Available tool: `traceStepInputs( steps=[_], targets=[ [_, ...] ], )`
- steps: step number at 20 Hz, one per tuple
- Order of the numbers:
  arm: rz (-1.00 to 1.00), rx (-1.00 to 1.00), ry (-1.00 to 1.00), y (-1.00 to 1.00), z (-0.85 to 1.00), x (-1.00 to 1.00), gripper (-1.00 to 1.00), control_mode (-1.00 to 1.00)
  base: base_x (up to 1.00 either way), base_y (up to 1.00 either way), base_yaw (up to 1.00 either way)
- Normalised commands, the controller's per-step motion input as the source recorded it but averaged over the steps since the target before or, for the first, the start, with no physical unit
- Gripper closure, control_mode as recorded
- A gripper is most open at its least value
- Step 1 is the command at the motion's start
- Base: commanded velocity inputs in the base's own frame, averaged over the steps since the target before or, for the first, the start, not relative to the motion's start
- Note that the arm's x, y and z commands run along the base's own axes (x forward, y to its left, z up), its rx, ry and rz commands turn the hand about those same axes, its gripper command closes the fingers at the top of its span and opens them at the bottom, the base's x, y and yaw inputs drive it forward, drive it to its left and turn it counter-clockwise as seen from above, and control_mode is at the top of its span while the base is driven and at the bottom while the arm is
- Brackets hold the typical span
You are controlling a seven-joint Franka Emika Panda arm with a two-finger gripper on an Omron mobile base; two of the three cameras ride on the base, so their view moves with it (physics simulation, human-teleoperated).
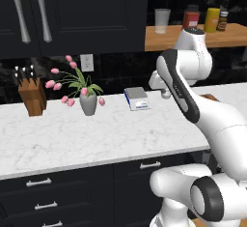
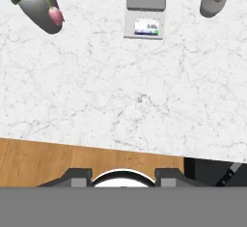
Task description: Place the appropriate cutting tool for cutting the carrot skin on the cutting board.
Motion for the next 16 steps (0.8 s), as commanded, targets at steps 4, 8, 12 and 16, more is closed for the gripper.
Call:
traceStepInputs(
  steps=[4, 8, 12, 16],
  targets=[
    [0.0, 0.0, 0.0, -0.3, -0.14, -0.14, -1.0, -1.0, 0.0, 0.0, 0.0],
    [0.0, 0.01, 0.0, -0.98, -0.25, -0.42, -1.0, -1.0, 0.0, 0.0, 0.0],
    [0.0, 0.09, 0.0, -1.0, -0.13, -0.43, -1.0, -1.0, 0.0, 0.0, 0.0],
    [-0.02, 0.01, 0.0, -1.0, -0.46, -0.9, -1.0, -1.0, 0.0, 0.0, 0.0]
  ],
)
